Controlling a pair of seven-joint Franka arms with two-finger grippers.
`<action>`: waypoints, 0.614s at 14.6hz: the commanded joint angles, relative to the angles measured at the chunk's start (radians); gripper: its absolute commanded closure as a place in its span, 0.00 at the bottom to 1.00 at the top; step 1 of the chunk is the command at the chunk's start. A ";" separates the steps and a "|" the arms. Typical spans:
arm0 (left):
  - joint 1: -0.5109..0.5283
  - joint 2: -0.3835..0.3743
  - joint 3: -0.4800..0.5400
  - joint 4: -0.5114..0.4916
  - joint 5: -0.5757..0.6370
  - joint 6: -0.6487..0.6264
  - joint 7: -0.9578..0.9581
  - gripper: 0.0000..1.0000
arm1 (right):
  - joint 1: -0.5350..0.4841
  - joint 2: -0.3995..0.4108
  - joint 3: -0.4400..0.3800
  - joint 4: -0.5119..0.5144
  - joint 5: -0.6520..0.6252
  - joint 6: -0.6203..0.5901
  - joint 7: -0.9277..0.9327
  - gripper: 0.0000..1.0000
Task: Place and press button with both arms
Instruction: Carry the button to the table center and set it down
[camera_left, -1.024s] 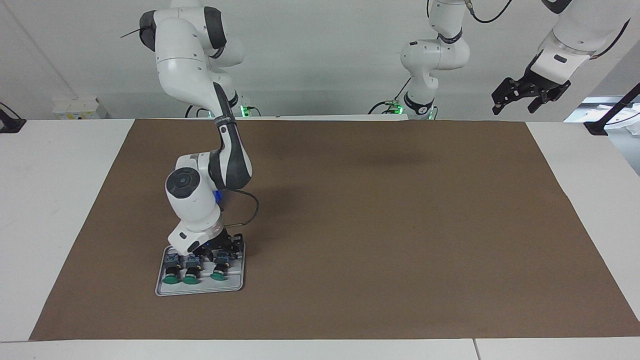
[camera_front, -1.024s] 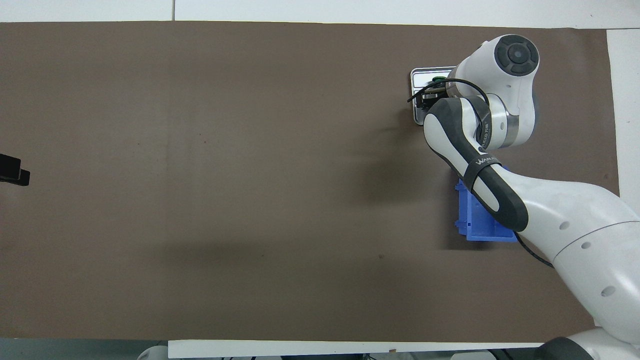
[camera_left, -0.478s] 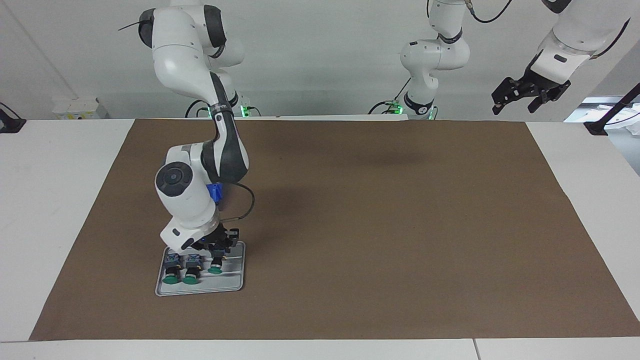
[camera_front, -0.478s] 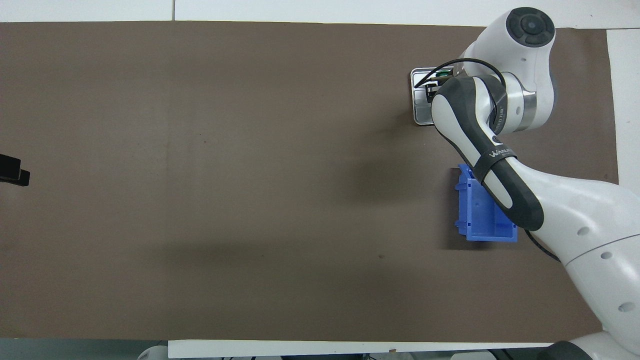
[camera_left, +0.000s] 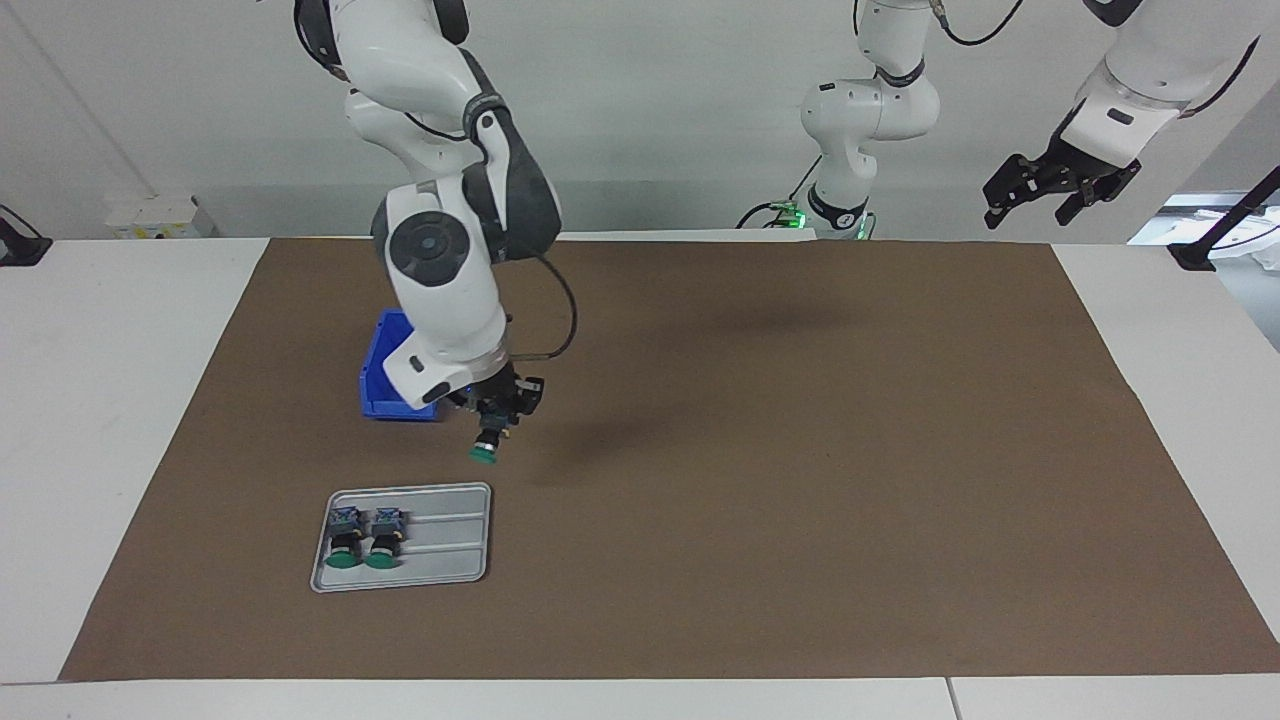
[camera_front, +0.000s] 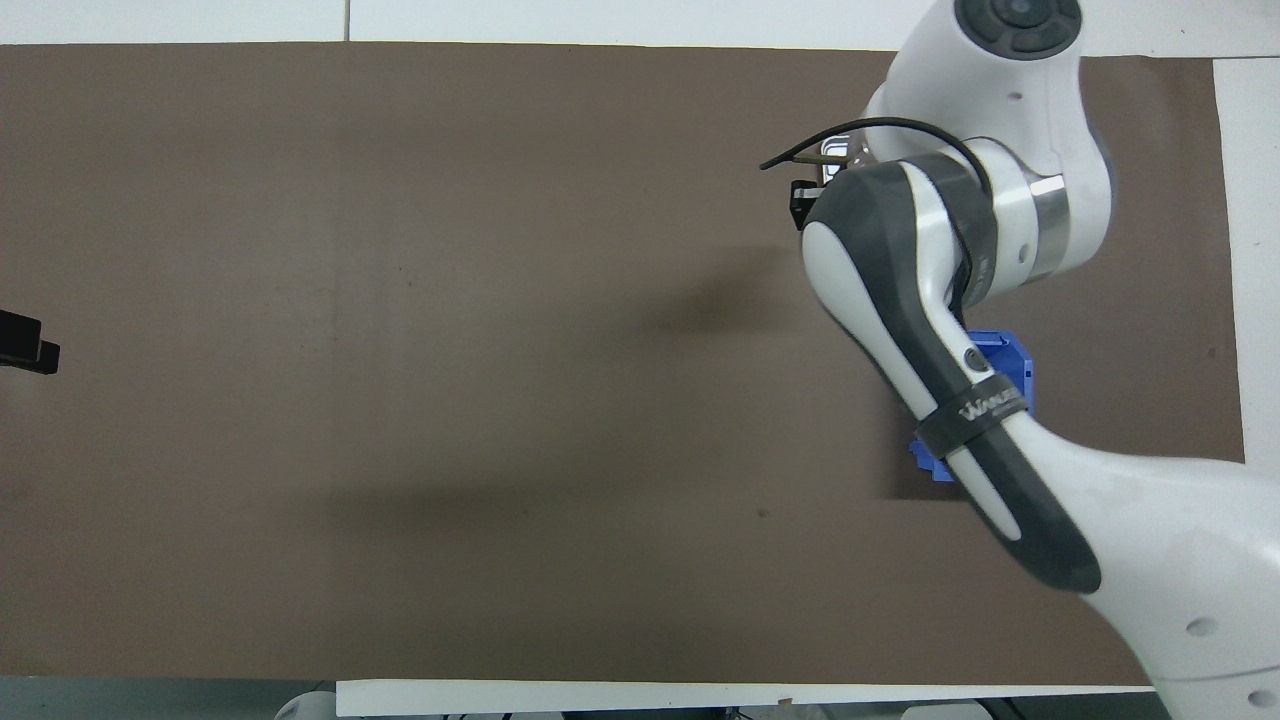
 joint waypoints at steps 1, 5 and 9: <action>0.006 -0.028 -0.005 -0.037 0.008 0.021 -0.007 0.00 | 0.093 -0.002 0.006 -0.018 0.010 0.012 0.279 1.00; 0.000 -0.028 -0.005 -0.037 0.010 0.021 -0.007 0.00 | 0.226 0.021 0.020 -0.012 -0.007 0.033 0.774 1.00; 0.000 -0.028 -0.005 -0.036 0.010 0.022 -0.009 0.00 | 0.309 0.114 0.021 -0.005 0.002 0.188 1.242 1.00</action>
